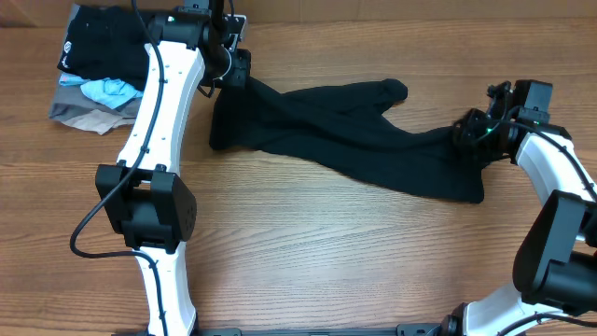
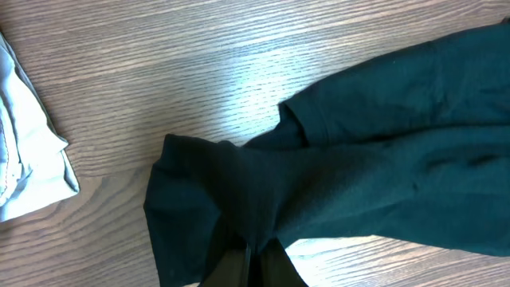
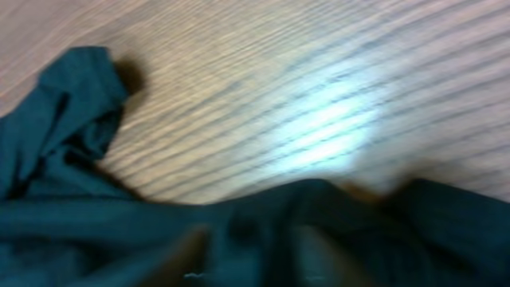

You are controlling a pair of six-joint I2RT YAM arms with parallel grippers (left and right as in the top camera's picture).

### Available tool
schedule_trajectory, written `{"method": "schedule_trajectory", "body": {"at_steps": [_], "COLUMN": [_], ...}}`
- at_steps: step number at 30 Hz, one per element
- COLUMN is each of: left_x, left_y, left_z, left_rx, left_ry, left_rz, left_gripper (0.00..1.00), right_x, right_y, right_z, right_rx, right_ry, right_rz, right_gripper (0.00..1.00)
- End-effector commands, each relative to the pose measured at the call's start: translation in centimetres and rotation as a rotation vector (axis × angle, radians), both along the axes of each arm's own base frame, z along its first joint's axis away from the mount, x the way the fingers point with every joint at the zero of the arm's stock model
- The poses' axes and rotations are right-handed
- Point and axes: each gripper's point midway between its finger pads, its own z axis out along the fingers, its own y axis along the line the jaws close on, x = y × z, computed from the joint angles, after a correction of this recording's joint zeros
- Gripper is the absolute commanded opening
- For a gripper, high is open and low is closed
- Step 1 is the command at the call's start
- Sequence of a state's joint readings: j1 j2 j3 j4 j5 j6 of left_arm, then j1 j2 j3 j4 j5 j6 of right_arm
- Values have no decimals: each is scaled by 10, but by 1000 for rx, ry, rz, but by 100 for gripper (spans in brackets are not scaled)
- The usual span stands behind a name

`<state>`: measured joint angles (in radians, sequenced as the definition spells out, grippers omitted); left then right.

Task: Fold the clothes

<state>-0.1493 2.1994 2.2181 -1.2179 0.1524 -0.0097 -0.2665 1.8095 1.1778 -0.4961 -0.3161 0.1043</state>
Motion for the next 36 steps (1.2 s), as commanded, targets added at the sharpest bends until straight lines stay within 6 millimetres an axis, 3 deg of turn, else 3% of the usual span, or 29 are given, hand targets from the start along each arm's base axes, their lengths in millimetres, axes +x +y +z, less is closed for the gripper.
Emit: {"method": "schedule_trajectory", "body": {"at_steps": [1, 7, 16, 26, 33, 36], "left_x": [0, 0, 0, 0, 0, 0], "left_y": [-1, -1, -1, -1, -1, -1], "left_z": [4, 4, 5, 5, 5, 5], "left_rx": [-2, -2, -2, -2, -2, -2], "left_ry": [-11, -10, -12, -13, -13, -12], "left_rz": [14, 14, 13, 14, 14, 14], "left_gripper": [4, 4, 4, 4, 4, 4], "right_x": [9, -10, -47, -47, -43, -41], "right_y": [3, -4, -15, -11, -13, -13], "right_z": [23, 35, -1, -39, -43, -42], "right_rx": [30, 55, -10, -34, -43, -44], "right_ry": [-18, 95, 248, 176, 143, 133], "right_rz": [-4, -36, -88, -71, -73, -76], "right_gripper": [75, 79, 68, 57, 47, 35]}}
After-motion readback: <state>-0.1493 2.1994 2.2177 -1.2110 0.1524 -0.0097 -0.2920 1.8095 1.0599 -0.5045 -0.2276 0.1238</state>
